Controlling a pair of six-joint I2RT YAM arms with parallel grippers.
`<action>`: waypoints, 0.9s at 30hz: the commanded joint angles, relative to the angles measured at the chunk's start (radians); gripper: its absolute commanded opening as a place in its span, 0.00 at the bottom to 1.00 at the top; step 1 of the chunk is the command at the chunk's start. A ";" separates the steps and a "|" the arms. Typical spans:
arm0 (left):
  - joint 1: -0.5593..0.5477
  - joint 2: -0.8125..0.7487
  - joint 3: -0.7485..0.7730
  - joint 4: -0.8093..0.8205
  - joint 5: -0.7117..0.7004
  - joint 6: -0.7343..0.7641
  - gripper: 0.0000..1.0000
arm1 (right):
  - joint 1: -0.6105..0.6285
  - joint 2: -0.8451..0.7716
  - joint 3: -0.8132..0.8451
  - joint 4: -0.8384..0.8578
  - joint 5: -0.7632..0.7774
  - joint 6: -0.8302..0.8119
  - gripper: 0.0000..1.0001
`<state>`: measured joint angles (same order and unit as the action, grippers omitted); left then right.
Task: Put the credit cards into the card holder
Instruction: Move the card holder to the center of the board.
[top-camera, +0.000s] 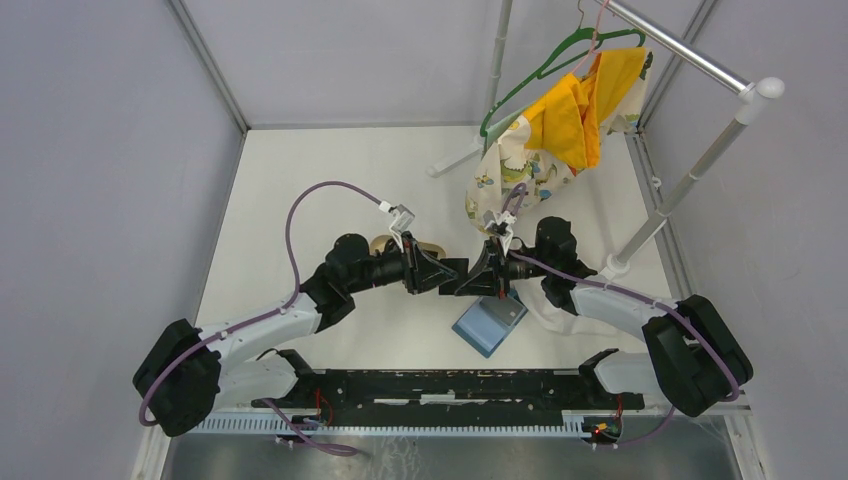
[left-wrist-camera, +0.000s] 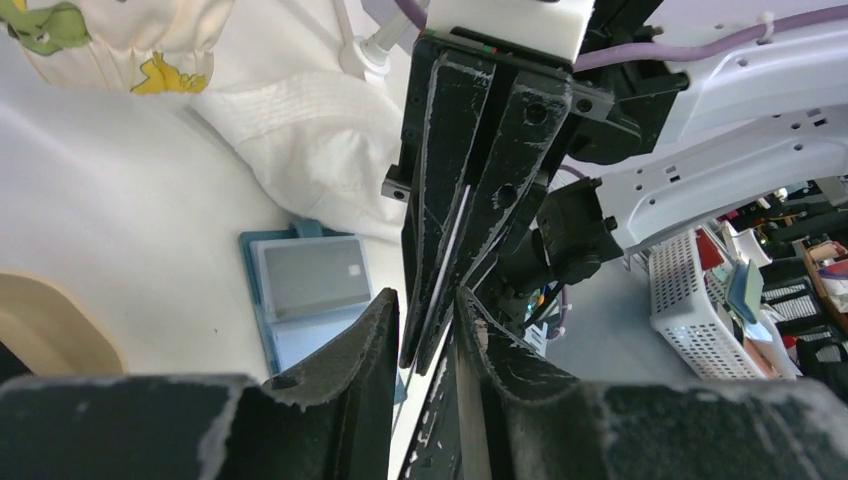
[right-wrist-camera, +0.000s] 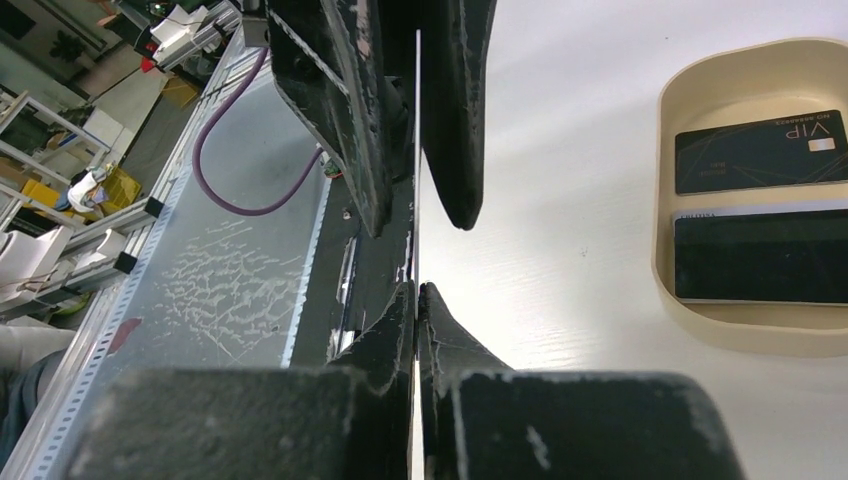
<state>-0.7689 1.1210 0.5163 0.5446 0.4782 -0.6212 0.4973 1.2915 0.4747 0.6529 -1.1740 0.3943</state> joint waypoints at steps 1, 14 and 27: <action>0.005 -0.023 0.037 -0.033 0.032 0.077 0.33 | 0.001 -0.004 0.045 0.014 -0.035 -0.036 0.00; 0.016 -0.082 -0.054 0.023 -0.051 -0.026 0.02 | -0.003 -0.013 0.285 -0.831 0.036 -0.890 0.41; 0.017 -0.107 -0.222 -0.021 -0.173 -0.291 0.02 | 0.002 -0.044 0.291 -1.820 0.483 -2.410 0.14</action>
<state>-0.7521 1.0298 0.3264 0.4999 0.3744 -0.7883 0.4953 1.2652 0.8375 -0.8471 -0.7959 -1.5036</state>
